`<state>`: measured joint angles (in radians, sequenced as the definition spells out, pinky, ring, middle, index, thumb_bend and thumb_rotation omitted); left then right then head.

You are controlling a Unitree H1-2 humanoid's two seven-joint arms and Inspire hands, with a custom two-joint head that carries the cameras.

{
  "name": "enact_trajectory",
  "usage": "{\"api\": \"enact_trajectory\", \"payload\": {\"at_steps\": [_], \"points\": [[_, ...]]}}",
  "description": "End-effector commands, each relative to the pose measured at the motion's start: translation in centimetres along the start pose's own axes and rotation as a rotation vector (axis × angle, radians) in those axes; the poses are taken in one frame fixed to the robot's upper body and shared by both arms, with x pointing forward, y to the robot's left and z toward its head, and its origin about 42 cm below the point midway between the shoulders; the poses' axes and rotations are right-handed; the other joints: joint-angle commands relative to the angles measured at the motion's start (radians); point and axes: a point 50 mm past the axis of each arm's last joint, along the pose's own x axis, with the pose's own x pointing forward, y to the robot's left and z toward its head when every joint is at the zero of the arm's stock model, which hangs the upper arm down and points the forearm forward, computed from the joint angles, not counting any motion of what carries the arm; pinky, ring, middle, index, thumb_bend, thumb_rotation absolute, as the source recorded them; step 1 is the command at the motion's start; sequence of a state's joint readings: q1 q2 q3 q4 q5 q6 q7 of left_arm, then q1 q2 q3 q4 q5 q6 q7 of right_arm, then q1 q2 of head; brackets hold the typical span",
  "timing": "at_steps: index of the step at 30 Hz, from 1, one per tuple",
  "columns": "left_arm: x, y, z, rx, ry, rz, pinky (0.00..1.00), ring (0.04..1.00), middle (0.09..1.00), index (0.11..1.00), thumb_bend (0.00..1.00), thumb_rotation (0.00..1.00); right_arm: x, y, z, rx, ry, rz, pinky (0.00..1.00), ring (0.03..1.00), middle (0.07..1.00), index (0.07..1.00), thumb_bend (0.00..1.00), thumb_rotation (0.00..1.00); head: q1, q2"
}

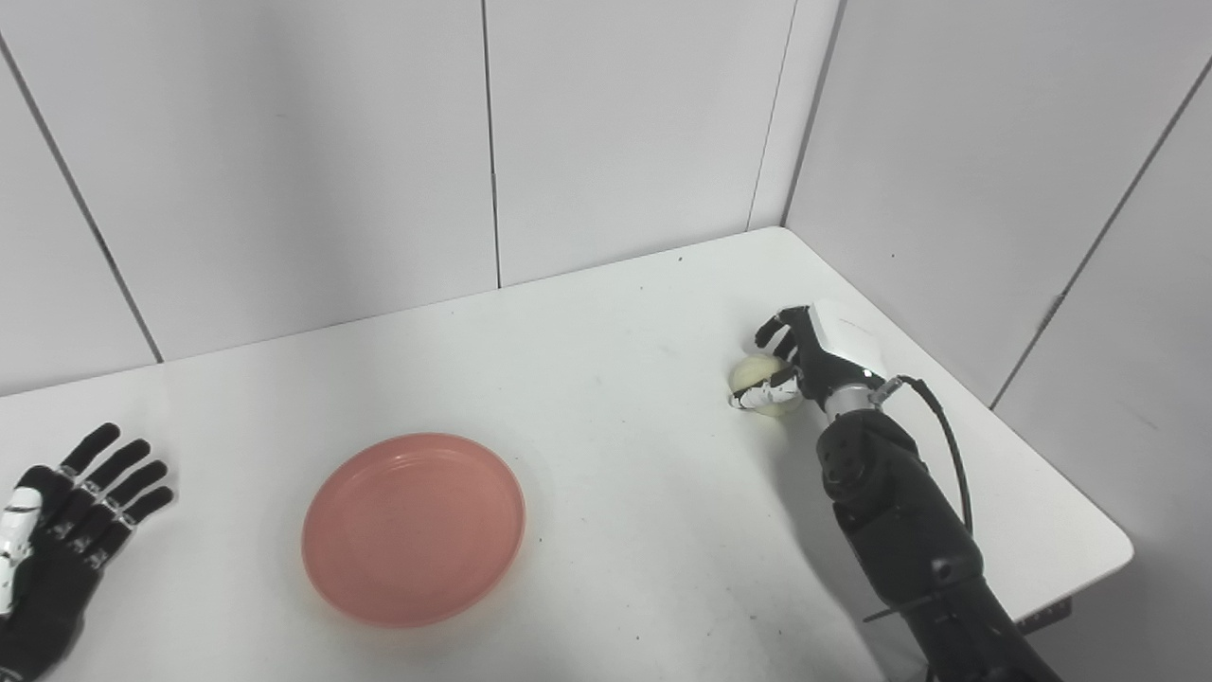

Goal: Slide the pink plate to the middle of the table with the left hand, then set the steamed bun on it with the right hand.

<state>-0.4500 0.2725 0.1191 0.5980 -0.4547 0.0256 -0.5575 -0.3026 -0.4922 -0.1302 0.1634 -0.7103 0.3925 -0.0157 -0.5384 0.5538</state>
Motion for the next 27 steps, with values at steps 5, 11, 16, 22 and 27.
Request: {"api": "enact_trajectory", "payload": {"at_steps": [5, 11, 16, 22, 27], "points": [[-3.3, 0.2, -6.0, -0.080, 0.234, 0.082, 0.80, 0.818, 0.842, 0.843, 0.49, 0.78, 0.2, -2.5, 1.1, -0.008, -0.065, -0.073, 0.32, 0.395, 0.412, 0.534, 0.52, 0.00, 0.016, -0.003], [-3.1, -1.0, -6.3, -0.079, 0.230, 0.071, 0.80, 0.819, 0.841, 0.834, 0.50, 0.77, -0.8, -4.0, 2.7, 0.010, -0.130, -0.108, 0.37, 0.431, 0.432, 0.534, 0.52, 0.00, 0.059, -0.008], [-2.7, -2.2, -6.6, -0.067, 0.227, 0.059, 0.80, 0.825, 0.846, 0.840, 0.51, 0.79, -2.3, -4.9, 5.7, -0.001, -0.210, -0.128, 0.41, 0.459, 0.444, 0.525, 0.52, 0.00, 0.093, -0.014], [-2.2, -4.2, -6.9, -0.058, 0.224, 0.046, 0.82, 0.839, 0.860, 0.853, 0.51, 0.81, -3.7, -5.2, 9.3, 0.032, -0.326, -0.121, 0.46, 0.505, 0.465, 0.510, 0.52, 0.00, 0.174, -0.020], [-1.8, -5.9, -7.0, -0.048, 0.225, 0.049, 0.84, 0.858, 0.877, 0.872, 0.50, 0.84, -4.7, -5.0, 12.6, 0.036, -0.416, -0.125, 0.41, 0.459, 0.434, 0.533, 0.52, 0.00, 0.237, -0.018]]}}
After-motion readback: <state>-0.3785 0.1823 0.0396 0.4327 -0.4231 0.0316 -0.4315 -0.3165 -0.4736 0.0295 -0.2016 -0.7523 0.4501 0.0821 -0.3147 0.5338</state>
